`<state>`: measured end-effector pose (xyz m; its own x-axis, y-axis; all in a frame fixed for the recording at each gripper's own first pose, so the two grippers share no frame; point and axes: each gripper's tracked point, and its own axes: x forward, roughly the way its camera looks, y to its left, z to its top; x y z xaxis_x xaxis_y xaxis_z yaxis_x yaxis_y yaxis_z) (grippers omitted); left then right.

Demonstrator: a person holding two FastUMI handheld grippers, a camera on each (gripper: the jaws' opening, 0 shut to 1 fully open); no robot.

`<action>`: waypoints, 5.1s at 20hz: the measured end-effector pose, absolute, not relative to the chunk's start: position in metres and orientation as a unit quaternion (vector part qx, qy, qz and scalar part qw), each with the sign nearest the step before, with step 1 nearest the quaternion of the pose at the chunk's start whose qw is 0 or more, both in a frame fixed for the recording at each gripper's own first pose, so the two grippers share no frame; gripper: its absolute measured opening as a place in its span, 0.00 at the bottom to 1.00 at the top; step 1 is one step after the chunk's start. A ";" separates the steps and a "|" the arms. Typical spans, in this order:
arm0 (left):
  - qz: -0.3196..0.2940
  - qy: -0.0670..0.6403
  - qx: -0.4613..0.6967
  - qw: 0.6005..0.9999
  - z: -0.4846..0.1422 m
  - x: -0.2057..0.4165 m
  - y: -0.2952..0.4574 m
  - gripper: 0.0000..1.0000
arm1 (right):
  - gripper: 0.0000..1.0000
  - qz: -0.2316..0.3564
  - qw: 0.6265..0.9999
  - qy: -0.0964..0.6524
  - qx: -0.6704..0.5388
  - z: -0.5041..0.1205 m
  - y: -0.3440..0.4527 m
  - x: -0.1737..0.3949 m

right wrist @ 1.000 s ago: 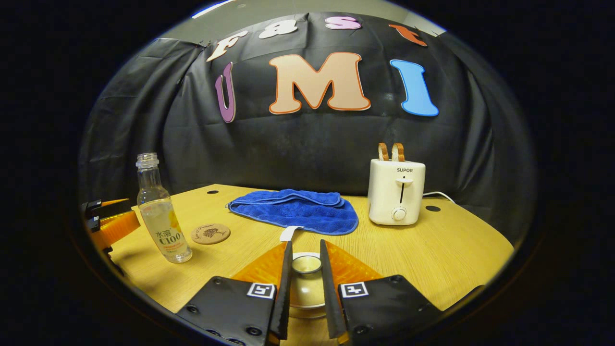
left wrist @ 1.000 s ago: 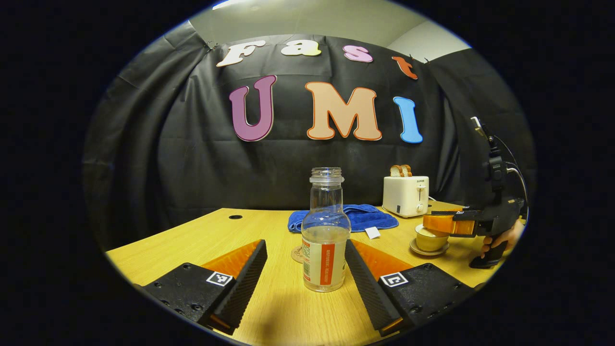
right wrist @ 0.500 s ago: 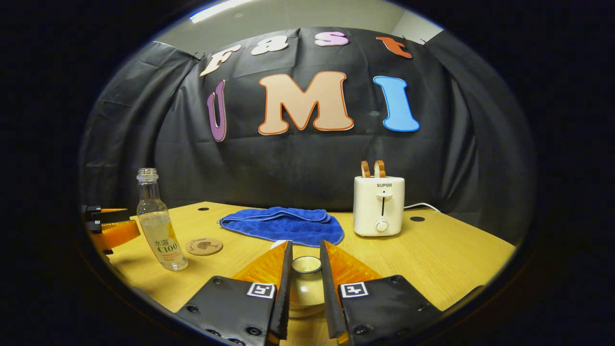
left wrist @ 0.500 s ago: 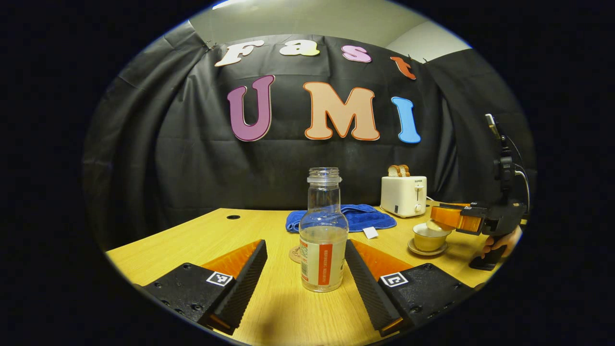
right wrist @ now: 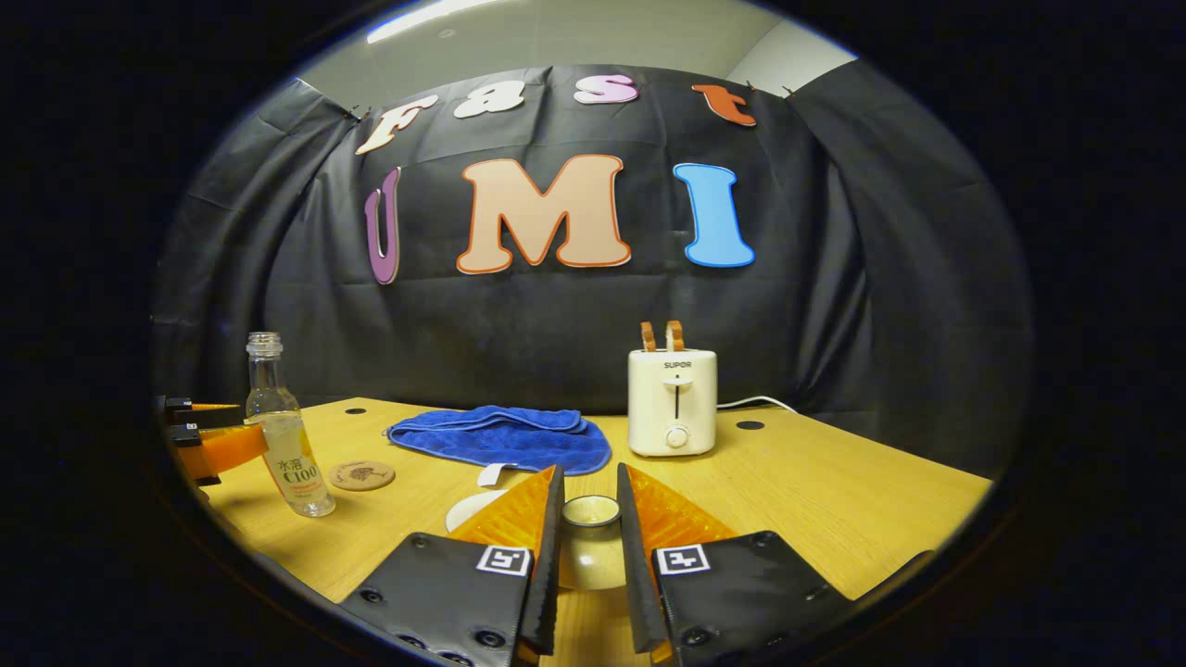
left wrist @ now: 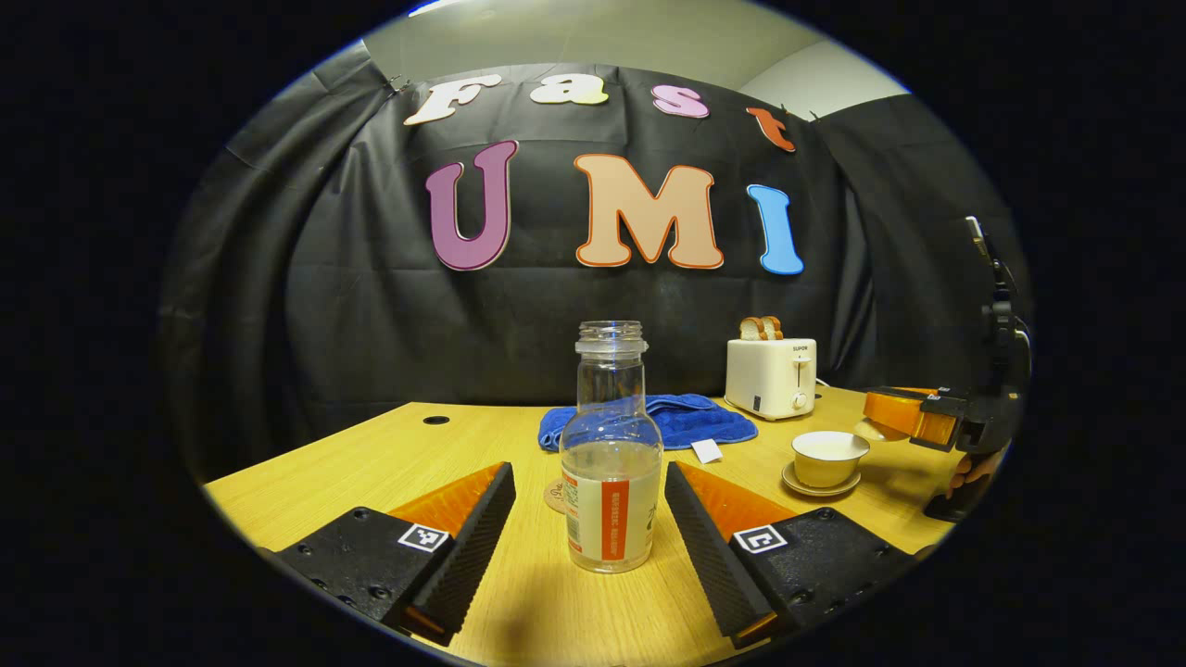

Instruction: Open the teacup lid with one hand, grasp the water bottle and pour water into the teacup with the other hand; after pouring, place the water bottle on the coaster and then close the teacup lid.

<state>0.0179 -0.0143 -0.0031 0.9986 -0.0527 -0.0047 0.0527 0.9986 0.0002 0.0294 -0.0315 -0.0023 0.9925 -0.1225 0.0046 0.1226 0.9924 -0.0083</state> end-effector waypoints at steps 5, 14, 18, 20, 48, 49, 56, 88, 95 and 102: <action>-0.036 0.004 0.001 0.999 -0.005 0.035 -0.020 0.95 | 0.35 -0.087 0.996 -0.002 -0.006 -0.002 -0.047 0.021; -0.058 0.065 0.004 0.996 -0.023 0.061 -0.028 0.95 | 0.35 -0.104 0.995 -0.003 -0.007 -0.001 -0.060 0.016; -0.057 0.093 0.000 0.994 -0.032 0.065 -0.028 0.84 | 0.35 -0.104 0.995 -0.003 -0.006 -0.001 -0.060 0.017; -0.055 0.093 0.000 0.994 -0.031 0.067 -0.029 0.74 | 0.35 -0.103 0.995 -0.003 -0.007 -0.001 -0.059 0.017; -0.049 0.043 0.530 0.845 -0.001 0.117 -0.074 0.65 | 0.35 -0.140 0.990 -0.004 -0.008 0.001 -0.107 0.008; -0.056 0.044 0.546 0.835 -0.005 0.117 -0.079 0.67 | 0.34 -0.138 0.990 -0.004 -0.008 0.002 -0.107 0.009; -0.077 0.054 0.634 0.767 -0.019 0.127 -0.092 0.67 | 0.35 -0.144 0.990 -0.005 -0.008 0.001 -0.114 0.008; -0.066 0.020 0.806 0.588 0.006 0.128 -0.104 0.67 | 0.34 -0.147 0.989 -0.004 -0.009 0.003 -0.116 0.007; -0.055 -0.006 0.829 0.557 0.035 0.129 -0.110 0.67 | 0.35 -0.147 0.989 -0.004 -0.009 0.002 -0.117 0.006; -0.038 -0.029 0.847 0.530 0.065 0.132 -0.116 0.67 | 0.34 -0.151 0.988 -0.005 -0.009 0.003 -0.118 0.006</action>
<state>0.1322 -0.1160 0.0648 0.9955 -0.0888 -0.0339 -0.0083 -0.4369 0.8995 0.0062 -0.1177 0.0027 0.9543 -0.2985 0.0124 0.2986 0.9542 -0.0166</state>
